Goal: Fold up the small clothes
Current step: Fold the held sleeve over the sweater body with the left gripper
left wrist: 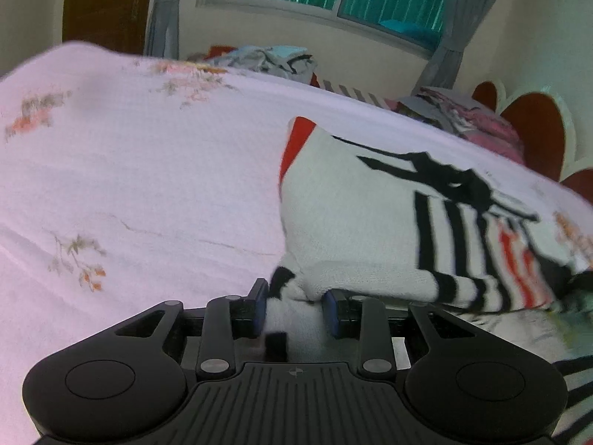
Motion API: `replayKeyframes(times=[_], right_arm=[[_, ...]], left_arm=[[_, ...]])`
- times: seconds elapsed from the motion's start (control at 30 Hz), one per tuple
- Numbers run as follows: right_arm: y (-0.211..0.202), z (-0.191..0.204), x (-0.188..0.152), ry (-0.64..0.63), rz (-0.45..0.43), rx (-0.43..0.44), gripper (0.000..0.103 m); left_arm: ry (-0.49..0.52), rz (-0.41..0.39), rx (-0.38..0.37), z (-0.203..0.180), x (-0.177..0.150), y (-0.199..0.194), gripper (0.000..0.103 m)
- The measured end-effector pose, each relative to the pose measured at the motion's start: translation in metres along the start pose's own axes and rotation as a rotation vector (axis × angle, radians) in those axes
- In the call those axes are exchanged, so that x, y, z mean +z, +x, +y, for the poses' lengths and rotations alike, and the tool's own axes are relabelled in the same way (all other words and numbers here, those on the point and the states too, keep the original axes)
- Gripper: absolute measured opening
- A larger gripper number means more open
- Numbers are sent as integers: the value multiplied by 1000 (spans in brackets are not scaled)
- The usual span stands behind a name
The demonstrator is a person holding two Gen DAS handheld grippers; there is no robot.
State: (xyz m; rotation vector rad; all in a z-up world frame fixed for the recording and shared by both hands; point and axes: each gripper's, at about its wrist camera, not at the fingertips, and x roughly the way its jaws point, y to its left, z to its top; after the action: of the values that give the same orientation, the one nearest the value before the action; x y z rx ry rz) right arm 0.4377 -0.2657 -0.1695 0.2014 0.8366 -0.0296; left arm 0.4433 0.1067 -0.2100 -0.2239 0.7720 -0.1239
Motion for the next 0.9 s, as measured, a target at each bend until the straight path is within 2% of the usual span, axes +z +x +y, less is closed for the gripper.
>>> replayKeyframes(times=[0.07,0.1,0.13,0.17,0.23,0.33,0.4,0.53,0.6,0.63,0.67,0.73,0.83,0.87,0.9], right_arm=[[-9,-6,0,28,-33,15,27],[-13,-9,1,41,-46,24,30],[-17,-12,3,51,-58,37,35],[-18,-14,5,54,-62,42,37],[-17,-17,8,58,-54,51,38],[-9,-21,10,84,-41,55,39],[-3,-21,9,81,-18,47,43],[8,-19,10,82,5,62,44],[10,-16,12,67,6,60,37],[12,-14,13,55,3,56,31],[13,-12,14,51,0,62,19],[16,-9,17,44,-4,77,10],[15,-2,21,-3,-35,74,7],[12,2,22,-27,-57,73,7],[9,6,23,-60,-86,66,7]], left_arm=[[-41,-4,-30,3,1,-13,32],[-50,-2,-37,4,1,-18,32],[-58,-1,-41,4,2,-23,38],[-68,-9,-41,5,3,-27,51],[-87,-34,-27,3,8,-30,59],[-106,-49,-48,-4,23,-22,59],[-91,-44,-38,-9,36,-6,59],[-111,-38,-17,-10,57,35,59],[-116,-32,-2,-10,67,56,59],[-119,-22,-6,-11,73,67,59],[-124,-17,-3,-11,77,75,59],[-139,7,-19,-10,84,92,59],[-152,8,-18,-8,88,108,57],[-152,-13,-13,-9,87,109,37],[-146,-24,-7,-9,87,110,31]])
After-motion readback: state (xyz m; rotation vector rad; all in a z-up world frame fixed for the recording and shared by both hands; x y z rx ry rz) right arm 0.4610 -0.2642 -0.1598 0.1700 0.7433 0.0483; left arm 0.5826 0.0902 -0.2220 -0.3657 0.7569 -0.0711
